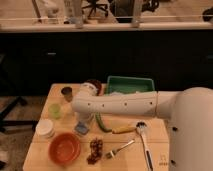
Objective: Wipe purple bowl with sponge
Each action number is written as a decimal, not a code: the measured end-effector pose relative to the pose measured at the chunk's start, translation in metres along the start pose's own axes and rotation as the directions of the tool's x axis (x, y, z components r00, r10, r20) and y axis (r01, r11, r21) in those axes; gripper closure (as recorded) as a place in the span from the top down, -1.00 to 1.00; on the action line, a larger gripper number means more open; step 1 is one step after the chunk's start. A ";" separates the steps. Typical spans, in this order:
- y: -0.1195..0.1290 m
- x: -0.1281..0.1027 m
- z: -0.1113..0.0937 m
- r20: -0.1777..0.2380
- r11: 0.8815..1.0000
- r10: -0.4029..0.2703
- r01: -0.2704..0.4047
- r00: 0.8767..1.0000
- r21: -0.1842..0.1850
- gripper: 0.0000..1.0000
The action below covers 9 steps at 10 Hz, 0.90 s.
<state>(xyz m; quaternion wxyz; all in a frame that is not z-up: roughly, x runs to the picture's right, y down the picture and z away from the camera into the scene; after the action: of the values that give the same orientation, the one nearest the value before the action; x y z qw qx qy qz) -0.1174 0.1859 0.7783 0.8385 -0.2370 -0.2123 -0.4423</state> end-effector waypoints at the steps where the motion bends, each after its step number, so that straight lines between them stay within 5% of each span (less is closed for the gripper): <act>1: 0.000 -0.002 0.000 0.000 1.000 -0.003 0.003 1.000 0.001 -1.00; 4: 0.002 0.004 0.005 -0.018 1.000 0.019 -0.019 1.000 0.001 -1.00; 9: -0.040 0.009 0.006 -0.039 1.000 -0.012 0.012 0.999 -0.012 -1.00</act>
<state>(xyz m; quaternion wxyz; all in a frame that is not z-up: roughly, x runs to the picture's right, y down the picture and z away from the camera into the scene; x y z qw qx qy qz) -0.1474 0.1639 0.7971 0.8384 -0.2318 -0.1950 -0.4531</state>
